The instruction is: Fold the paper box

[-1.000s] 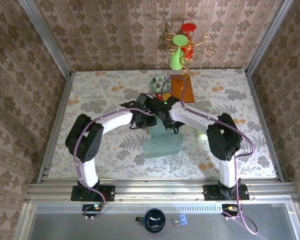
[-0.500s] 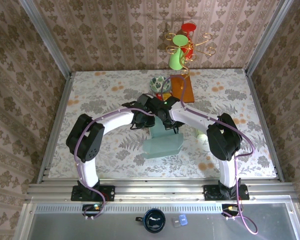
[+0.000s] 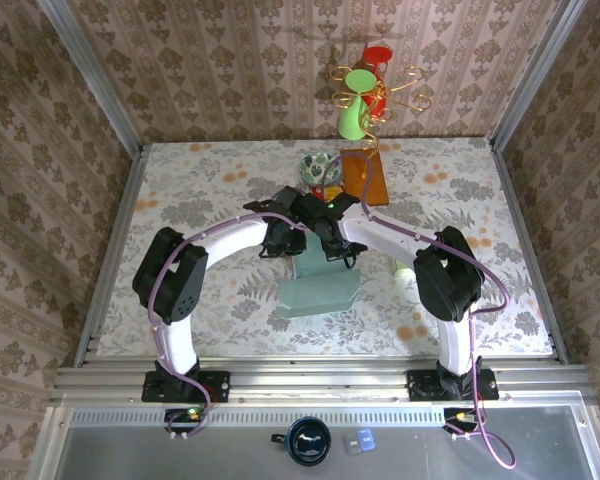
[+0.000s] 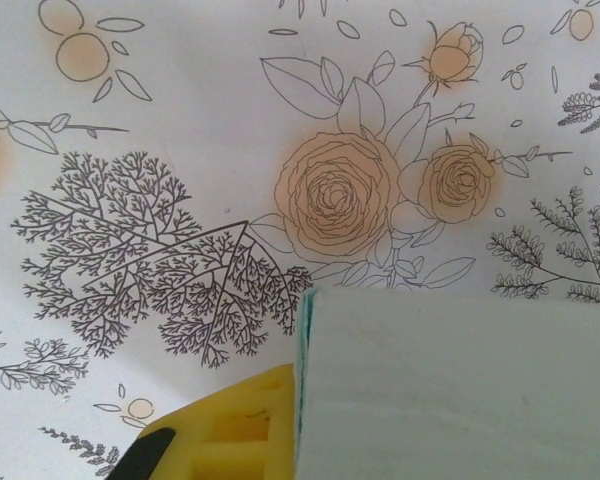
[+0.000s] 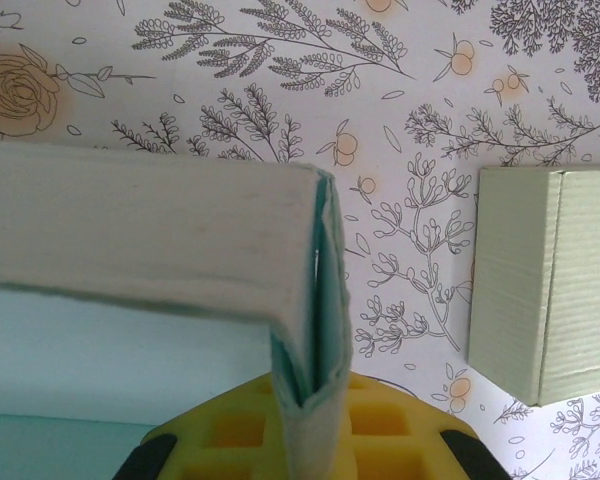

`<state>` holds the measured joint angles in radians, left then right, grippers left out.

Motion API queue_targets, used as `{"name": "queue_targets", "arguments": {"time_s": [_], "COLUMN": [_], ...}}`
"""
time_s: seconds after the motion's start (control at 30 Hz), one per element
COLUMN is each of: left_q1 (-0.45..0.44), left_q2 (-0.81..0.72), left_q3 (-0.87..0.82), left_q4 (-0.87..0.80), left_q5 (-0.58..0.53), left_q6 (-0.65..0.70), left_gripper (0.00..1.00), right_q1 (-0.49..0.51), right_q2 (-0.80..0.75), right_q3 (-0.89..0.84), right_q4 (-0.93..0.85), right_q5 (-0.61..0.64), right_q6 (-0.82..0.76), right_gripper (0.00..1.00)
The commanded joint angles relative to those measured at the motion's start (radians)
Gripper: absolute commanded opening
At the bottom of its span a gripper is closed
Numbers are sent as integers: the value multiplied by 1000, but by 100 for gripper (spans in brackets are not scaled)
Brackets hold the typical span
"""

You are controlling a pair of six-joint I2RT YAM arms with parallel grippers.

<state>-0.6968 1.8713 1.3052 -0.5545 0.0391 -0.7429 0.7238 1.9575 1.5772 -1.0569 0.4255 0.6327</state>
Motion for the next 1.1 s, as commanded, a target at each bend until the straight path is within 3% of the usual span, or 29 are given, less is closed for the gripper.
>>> {"name": "queue_targets", "arguments": {"time_s": [0.0, 0.2, 0.3, 0.6, 0.73, 1.07], "left_q1": [-50, -56, -62, -48, -30, -22], "left_q2": [22, 29, 9, -76, -118, -182], "left_q3": [24, 53, 67, 46, -43, -109], "left_q4": [-102, -117, -112, -40, 50, 105], "left_q5": [-180, -173, -161, 17, 107, 134], "left_q6": [-23, -15, 0, -12, -56, -80], "left_gripper": [0, 0, 19, 33, 52, 50], "right_q1": [6, 5, 5, 2, -4, -28], "right_q2": [51, 55, 55, 60, 64, 63], "right_q3": [8, 11, 8, 5, 4, -49], "right_q4": [-48, -48, -48, -47, -45, -16], "right_q5": [61, 56, 53, 36, 28, -14], "right_q6": [8, 8, 10, 19, 22, 38], "right_gripper": [0, 0, 0, 0, 0, 0]}}
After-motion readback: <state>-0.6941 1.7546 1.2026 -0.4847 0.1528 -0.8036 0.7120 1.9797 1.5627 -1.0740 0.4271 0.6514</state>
